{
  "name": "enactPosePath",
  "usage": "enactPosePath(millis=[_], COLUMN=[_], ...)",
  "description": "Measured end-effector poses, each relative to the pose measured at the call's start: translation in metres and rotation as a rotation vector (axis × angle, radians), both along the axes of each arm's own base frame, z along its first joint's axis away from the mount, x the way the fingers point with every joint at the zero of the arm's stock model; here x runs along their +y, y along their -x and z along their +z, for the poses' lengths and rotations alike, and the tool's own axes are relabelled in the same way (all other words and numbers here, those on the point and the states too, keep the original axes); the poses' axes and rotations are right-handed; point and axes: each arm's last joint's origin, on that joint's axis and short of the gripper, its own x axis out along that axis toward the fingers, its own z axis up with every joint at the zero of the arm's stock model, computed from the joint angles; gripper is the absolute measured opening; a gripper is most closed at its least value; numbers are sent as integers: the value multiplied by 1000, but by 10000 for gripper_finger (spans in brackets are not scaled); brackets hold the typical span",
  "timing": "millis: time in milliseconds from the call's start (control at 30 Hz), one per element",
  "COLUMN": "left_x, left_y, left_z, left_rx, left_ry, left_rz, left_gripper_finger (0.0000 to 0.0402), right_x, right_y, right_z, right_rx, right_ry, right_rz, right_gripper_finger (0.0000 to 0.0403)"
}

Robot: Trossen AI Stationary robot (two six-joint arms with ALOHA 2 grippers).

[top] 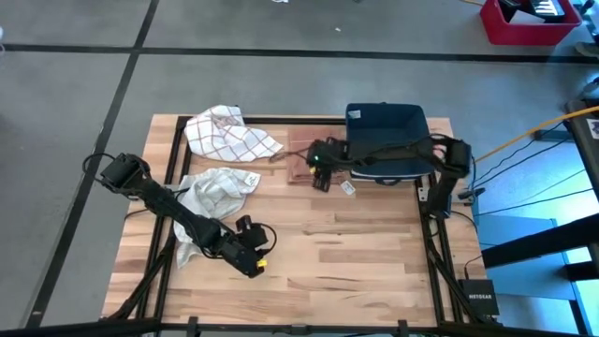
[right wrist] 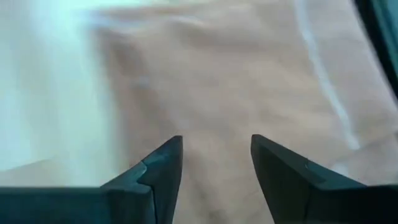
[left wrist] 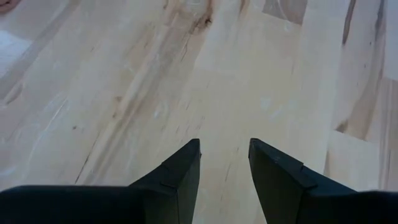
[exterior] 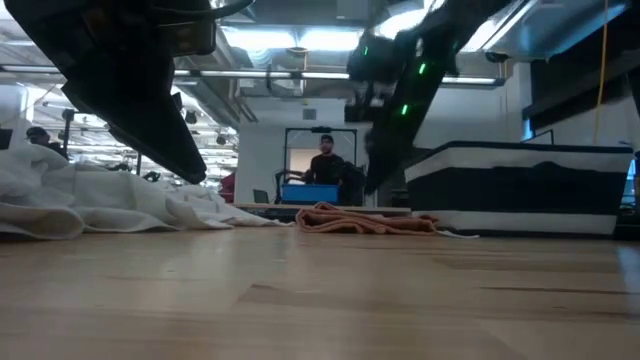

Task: Fold towel
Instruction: Move the brown towel to the top center of the table, then fold the bottom white towel

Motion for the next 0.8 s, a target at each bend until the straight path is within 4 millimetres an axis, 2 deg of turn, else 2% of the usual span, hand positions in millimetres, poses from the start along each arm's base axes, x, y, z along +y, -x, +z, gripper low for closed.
enactPosePath(millis=[133,233,367,433,533,633,800], left_x=[0,0,-1,-1,7,25,54], left_y=[0,0,1,3,5,12,26], left_z=[0,0,0,2,19,37,59], left_rx=[-2,-5,-4,8,39,80,130], left_ry=[14,23,24,26,14,-21,-16], left_rz=[16,25,24,31,41,79,123], left_gripper_finger=[131,131,131,131,131,131,131], right_x=[53,110,189,223,267,300,324], right_y=[7,10,25,36,59,80,105], right_z=[24,33,32,28,17,15,4], right_rx=[-34,-50,-70,-134,-222,-310,-408], right_ry=[-120,-160,-111,-68,-39,-68,-129], right_rz=[80,172,272,295,346,402,341], right_gripper_finger=[193,193,193,193,193,193,193])
